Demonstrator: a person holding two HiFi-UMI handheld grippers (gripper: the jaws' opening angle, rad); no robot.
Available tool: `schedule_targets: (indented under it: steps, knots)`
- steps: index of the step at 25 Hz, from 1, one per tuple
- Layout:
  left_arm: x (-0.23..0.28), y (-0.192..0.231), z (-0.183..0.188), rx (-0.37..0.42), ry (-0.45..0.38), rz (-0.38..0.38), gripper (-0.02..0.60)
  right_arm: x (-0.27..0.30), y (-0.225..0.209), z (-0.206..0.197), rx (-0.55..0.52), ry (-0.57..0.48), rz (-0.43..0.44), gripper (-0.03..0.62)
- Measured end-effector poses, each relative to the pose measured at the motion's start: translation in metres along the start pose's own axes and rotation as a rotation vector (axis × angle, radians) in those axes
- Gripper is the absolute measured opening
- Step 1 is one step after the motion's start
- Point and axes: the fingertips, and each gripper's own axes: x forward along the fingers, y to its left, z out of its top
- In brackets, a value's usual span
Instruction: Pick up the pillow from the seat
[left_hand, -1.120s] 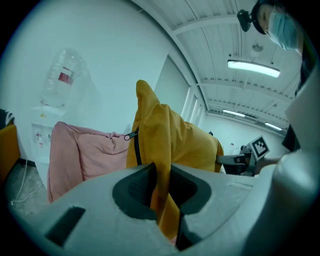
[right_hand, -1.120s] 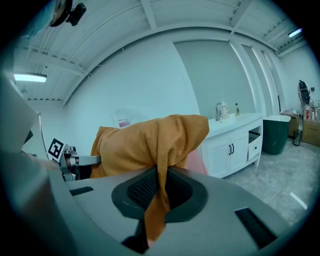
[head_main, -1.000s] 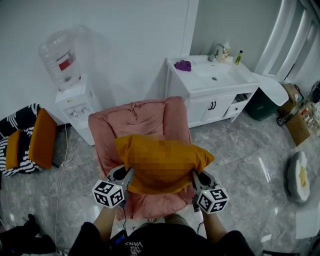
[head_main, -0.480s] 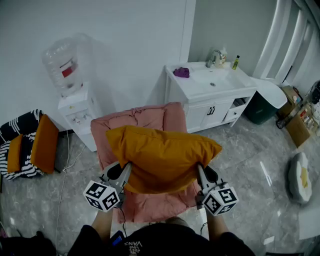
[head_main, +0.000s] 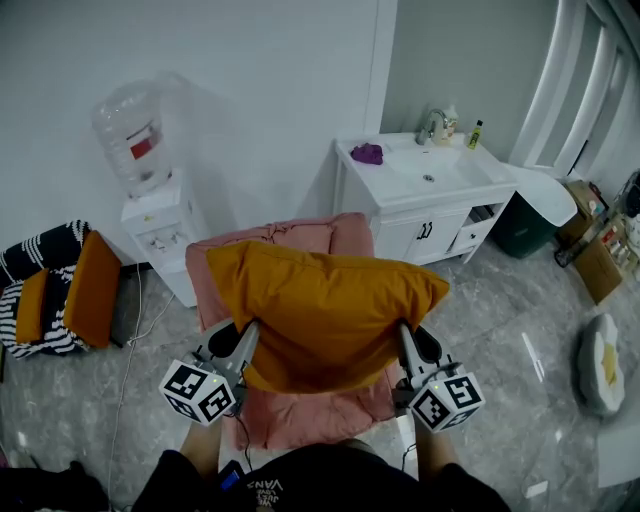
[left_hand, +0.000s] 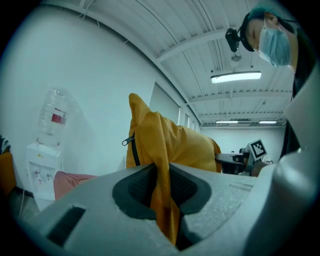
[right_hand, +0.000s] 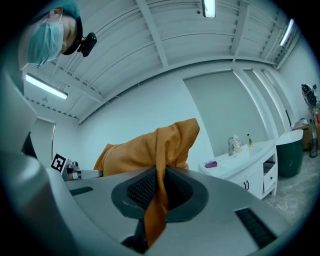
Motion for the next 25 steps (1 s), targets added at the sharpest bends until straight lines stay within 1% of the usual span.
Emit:
schedule_targets:
  steps: [8, 12, 17, 25]
  knots:
    - [0.004, 0.003, 0.021, 0.015, -0.037, 0.004, 0.059, 0.011, 0.0, 0.021, -0.009, -0.044, 0.019, 0.04]
    - [0.009, 0.006, 0.031, 0.04, -0.061, 0.003, 0.059, 0.019, -0.002, 0.03, -0.017, -0.067, 0.029, 0.04]
    - [0.017, 0.008, 0.032, 0.05, -0.069, 0.013, 0.058, 0.028, -0.009, 0.031, -0.032, -0.067, 0.032, 0.037]
    - [0.029, 0.017, 0.027, 0.029, -0.051, 0.031, 0.058, 0.042, -0.019, 0.026, -0.028, -0.04, 0.03, 0.037]
